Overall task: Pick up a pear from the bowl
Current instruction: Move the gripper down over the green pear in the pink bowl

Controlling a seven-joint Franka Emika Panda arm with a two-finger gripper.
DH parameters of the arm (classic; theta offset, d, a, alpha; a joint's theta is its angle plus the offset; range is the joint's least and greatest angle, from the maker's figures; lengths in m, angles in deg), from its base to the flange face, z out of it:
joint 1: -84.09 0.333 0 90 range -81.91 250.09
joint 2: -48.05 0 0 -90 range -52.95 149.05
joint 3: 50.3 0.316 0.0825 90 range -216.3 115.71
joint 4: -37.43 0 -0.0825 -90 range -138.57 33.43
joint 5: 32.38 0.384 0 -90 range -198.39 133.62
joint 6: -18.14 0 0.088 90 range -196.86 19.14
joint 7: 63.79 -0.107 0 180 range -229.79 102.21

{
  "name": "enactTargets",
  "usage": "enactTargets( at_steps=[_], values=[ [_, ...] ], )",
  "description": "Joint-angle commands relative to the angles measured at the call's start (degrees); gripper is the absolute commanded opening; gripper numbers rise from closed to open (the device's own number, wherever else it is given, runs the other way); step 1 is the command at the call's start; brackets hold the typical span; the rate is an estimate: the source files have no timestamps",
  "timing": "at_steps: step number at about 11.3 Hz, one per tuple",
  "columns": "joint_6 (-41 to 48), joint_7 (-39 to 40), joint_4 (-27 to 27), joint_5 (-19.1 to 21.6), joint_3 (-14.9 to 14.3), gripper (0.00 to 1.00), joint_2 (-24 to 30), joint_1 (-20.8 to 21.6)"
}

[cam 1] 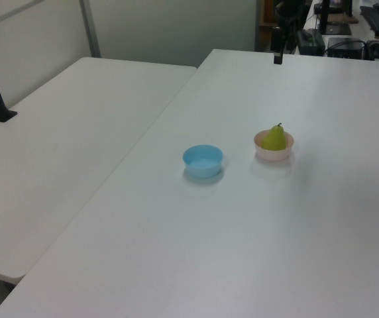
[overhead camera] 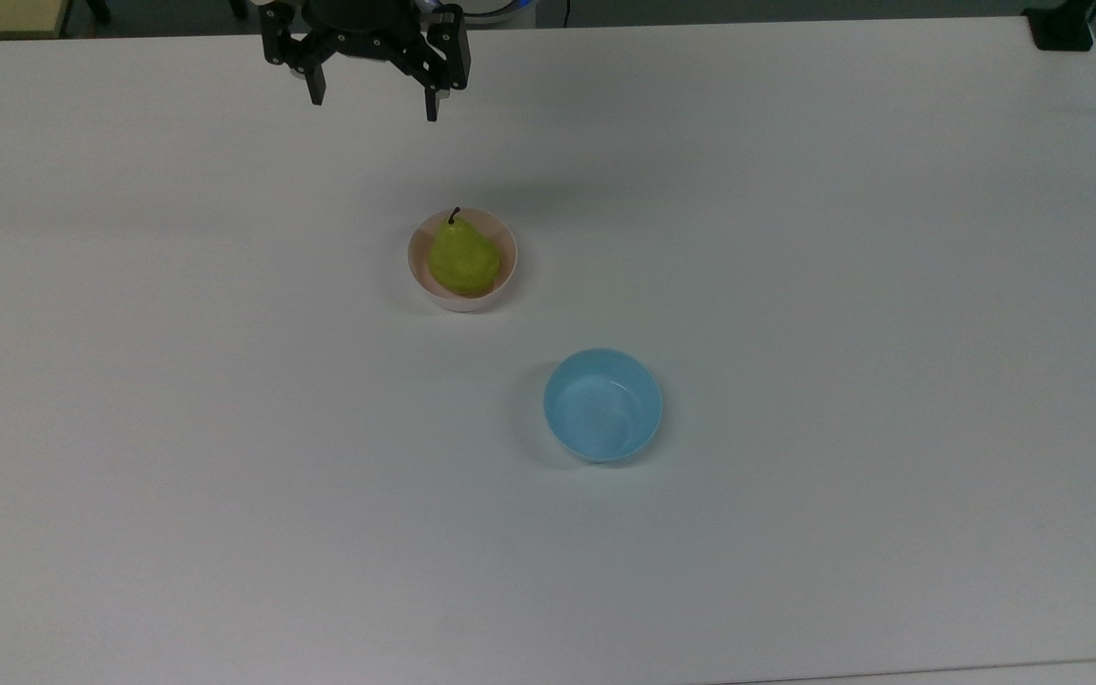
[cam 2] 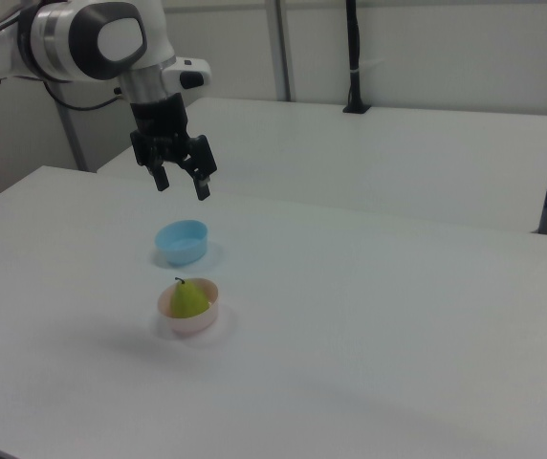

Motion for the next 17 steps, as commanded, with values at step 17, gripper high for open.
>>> enactTargets(
  at_steps=[17],
  values=[
    [-23.57,17.36,-20.95,0.26,0.54,0.99,-4.05,3.42]
  ],
)
